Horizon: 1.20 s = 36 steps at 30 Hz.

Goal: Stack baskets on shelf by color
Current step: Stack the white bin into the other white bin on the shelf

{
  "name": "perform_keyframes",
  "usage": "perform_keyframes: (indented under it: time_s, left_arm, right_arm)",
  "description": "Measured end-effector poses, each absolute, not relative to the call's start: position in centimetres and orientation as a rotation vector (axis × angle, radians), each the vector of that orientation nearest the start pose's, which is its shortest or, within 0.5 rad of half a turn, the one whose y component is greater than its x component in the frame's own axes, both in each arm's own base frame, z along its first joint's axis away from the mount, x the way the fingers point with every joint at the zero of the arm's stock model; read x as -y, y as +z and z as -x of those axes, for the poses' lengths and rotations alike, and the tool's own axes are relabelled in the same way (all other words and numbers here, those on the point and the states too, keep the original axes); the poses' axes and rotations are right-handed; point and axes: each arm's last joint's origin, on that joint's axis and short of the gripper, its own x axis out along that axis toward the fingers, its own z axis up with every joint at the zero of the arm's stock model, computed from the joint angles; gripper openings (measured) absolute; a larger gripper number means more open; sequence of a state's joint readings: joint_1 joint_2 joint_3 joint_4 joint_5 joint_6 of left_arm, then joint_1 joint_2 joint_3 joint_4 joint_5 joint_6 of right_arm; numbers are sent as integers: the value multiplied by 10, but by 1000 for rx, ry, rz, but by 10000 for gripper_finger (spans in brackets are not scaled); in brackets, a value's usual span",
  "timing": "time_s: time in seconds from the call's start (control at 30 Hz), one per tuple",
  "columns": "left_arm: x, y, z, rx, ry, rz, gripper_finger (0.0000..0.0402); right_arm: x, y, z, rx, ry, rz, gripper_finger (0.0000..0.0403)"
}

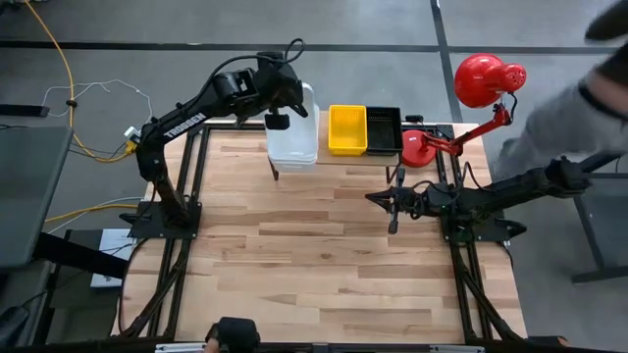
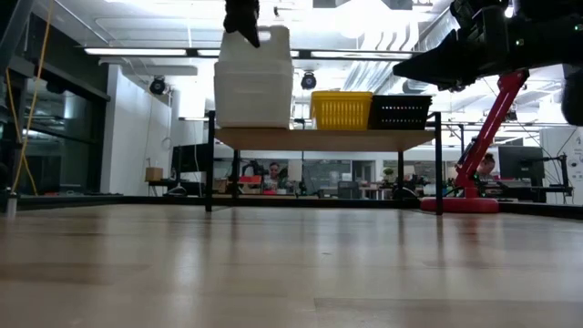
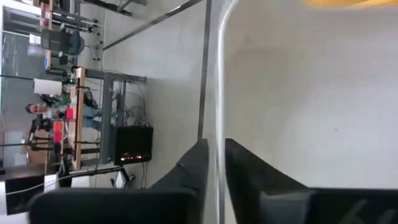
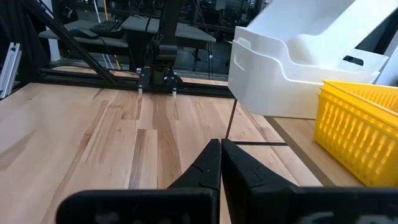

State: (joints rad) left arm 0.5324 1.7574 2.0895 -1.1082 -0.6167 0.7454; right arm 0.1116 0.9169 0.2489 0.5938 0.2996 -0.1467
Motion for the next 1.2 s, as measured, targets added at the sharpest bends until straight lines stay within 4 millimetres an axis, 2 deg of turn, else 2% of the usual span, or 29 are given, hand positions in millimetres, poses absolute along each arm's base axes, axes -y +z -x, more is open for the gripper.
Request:
perform_keyframes:
  time_s: [0.37,0.5,0.67,0.83,1.0,1.1,1.2]
  left_arm:
    - [-176,441,-295,-1195,787,-728,149]
    - [-166,456,-294,-1119,817,-715,168]
    - [-161,482,-285,-873,849,-490,172]
    - [-168,496,-259,-662,877,-156,172]
    - [-186,488,-231,-592,944,97,172]
    - [-190,472,-222,-590,1010,189,172]
    - [-188,449,-222,-572,1025,236,172]
  right_arm:
    - [-12,201,-184,-86,-183,167,0]
    - [-12,203,-184,-72,-192,167,0]
    - [-12,204,-184,-65,-199,159,0]
    - [-12,204,-184,-63,-200,145,0]
    - [-12,204,-184,-63,-200,142,0]
    - [-12,204,-184,-63,-200,142,0]
    - [-12,204,-184,-63,-200,142,0]
